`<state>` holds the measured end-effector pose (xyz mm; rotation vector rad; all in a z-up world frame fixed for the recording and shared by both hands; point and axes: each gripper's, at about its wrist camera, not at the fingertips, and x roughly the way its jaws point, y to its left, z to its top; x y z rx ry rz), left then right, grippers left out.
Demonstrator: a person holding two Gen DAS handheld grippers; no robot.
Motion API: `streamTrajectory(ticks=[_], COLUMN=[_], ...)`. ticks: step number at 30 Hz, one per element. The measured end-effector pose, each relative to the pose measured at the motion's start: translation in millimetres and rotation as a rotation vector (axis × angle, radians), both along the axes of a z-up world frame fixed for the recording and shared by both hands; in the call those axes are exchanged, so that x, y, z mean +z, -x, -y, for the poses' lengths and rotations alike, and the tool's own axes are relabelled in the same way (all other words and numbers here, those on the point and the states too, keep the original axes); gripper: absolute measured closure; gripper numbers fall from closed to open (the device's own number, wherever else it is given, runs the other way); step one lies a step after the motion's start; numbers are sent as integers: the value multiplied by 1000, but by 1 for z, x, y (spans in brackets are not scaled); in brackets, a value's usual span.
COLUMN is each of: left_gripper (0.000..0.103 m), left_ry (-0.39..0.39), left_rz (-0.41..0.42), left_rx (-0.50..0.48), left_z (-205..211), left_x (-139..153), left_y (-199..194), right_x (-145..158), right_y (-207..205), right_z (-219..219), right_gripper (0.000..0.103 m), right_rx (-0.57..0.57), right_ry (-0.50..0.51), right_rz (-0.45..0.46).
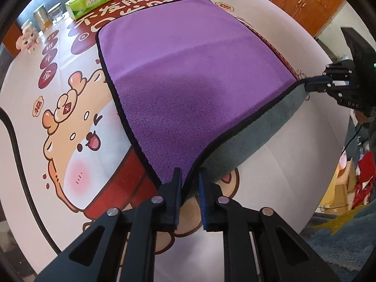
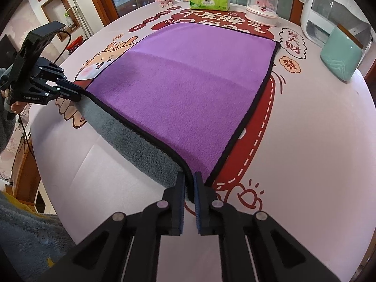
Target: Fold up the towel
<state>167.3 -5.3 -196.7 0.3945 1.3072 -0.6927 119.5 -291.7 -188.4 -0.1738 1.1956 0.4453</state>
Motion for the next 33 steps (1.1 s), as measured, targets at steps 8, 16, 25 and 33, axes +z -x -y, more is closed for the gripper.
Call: streamTrajectory(ticks=[8,16,25,33], left_gripper=[97,98,98,98], left_ry=[-30,-43,-43,-40], left_rz=[41,129,322,400], left_rx=[82,246,328,400], left_z=[7,2,14,25], left_x=[10,40,83,94], left_y=[8,2,-25,-80], right_x=[12,39,74,92], right_y=[11,20,-18,-84], right_z=[-7,-14,-5,-2], right_gripper=[98,98,98,98], right_rx=[-50,-154,-320,-402], right_ry=[49,72,60,65], right_rz=[71,187,309,355])
